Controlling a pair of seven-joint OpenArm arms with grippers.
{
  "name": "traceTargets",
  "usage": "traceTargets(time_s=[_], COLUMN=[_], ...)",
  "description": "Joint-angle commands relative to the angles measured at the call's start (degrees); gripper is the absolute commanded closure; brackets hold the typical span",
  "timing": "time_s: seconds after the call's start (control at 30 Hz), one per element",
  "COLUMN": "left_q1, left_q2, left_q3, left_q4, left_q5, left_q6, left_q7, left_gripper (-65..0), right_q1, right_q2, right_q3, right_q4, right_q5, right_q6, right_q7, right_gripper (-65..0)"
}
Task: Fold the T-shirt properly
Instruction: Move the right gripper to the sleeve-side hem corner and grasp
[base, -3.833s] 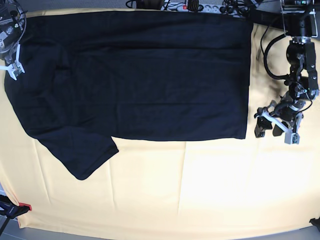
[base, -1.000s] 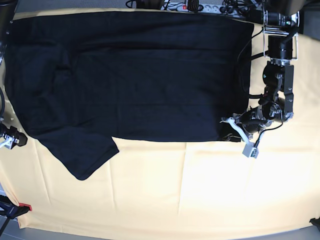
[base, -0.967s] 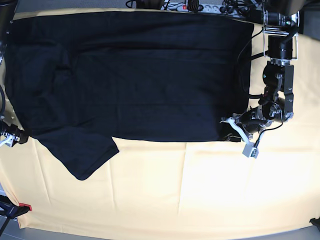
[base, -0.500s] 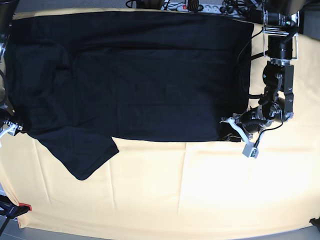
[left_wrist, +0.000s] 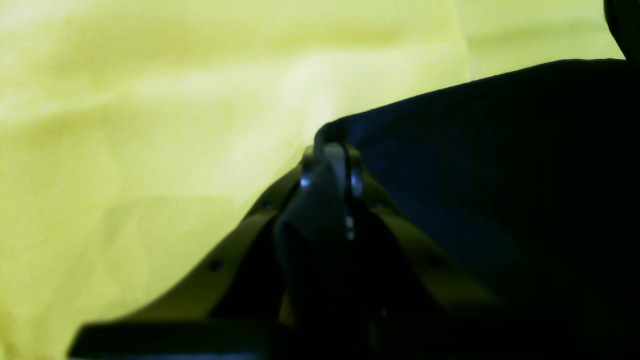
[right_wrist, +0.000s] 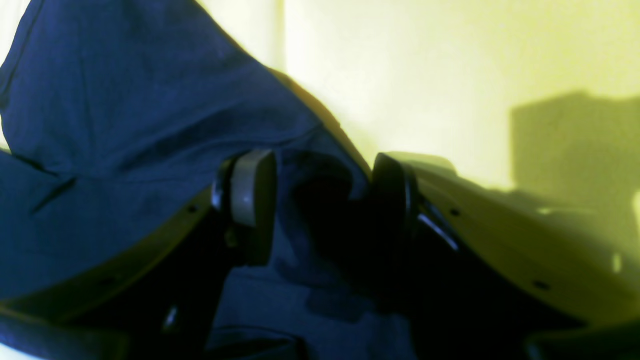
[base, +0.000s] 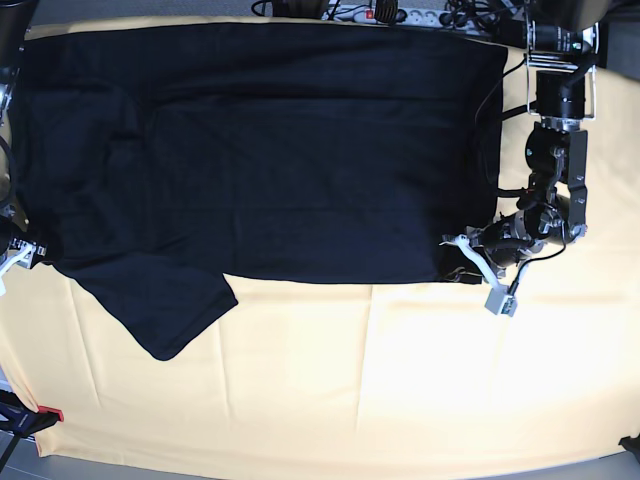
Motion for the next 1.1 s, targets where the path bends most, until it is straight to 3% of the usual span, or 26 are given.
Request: traceTargets(time_s=[0.0, 0.17, 0.5, 0.8, 0.9, 0.97, 1.07], left_q1=[-1.2, -1.3, -1.2, -1.2, -0.9, -1.0, -1.0], left_q2=[-0.7, -0.7, -0.7, -0.7, -0.9, -0.8, -0.8], left_q3=[-0.2, -0.2, -0.2, -0.2, -0.2, -0.2, -0.2], left_q4=[0.7, 0.7, 0.7, 0.7, 0.7, 0.7, 0.7], left_q5=[0.2, 0.2, 0.2, 0.2, 0.2, 0.2, 0.1], left_q6=[0.2, 0.2, 0.2, 0.2, 0.2, 0.2, 0.2], left_q7=[-0.4, -0.4, -0.4, -1.0, -1.0, -1.0, -1.0], left_gripper=[0.0, 0.0, 0.0, 0.0, 0.0, 0.0, 0.0], right_q1=[1.2, 1.4, 1.4, 1.4, 1.4, 1.4, 1.4], right_q2=[1.4, 1.4, 1.1, -3.8, -3.9, -3.8, -3.3], right_q3=[0.2, 0.2, 0.2, 0.2, 0.2, 0.2, 0.2], right_q4=[0.7, 0.7, 1.5, 1.5, 1.5, 1.5, 1.5], right_q5=[-1.3, -1.1, -1.0, -1.0, 2.6, 6.3, 10.0], right_q6=[0.1, -0.3, -1.6, 0.1, 0.1, 0.1, 0.1], right_q7=[0.0, 0.0, -1.5, -3.7, -5.1, -7.1, -9.1], right_gripper=[-33.5, -40.6, -40.5, -40.5, -40.4, -39.5, -29.5])
